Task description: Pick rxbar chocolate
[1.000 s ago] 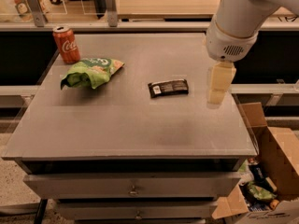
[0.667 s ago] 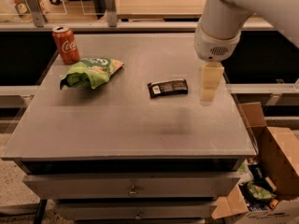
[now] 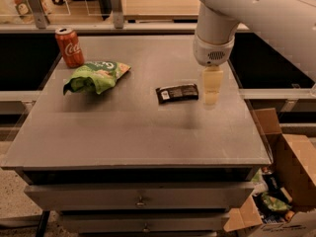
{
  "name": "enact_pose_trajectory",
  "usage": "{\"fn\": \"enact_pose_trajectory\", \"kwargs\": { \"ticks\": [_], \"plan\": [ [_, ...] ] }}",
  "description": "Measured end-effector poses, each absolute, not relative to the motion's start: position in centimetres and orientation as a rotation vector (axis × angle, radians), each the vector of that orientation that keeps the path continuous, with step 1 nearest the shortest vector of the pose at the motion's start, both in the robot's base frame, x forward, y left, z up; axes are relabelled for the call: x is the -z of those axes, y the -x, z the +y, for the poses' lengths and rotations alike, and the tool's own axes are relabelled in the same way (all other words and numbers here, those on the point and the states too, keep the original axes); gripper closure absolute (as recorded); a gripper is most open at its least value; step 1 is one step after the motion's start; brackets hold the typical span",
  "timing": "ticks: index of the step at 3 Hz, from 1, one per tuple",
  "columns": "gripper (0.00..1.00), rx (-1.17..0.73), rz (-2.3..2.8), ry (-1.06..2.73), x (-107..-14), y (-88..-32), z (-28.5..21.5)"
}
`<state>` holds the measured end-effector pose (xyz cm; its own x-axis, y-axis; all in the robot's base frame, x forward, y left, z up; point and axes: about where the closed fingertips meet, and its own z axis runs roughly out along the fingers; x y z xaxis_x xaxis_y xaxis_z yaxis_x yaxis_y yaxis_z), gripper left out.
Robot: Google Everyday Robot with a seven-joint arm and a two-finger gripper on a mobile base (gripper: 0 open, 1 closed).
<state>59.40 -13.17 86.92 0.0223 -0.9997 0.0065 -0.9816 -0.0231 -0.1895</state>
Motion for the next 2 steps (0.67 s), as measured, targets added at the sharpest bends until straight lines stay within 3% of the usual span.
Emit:
{"fn": "enact_pose_trajectory", "kwargs": {
  "ticks": [2],
  "plan": [
    [0.0,0.116,2.079,2.21,-83.9,-59.8,-11.8]
  ]
}}
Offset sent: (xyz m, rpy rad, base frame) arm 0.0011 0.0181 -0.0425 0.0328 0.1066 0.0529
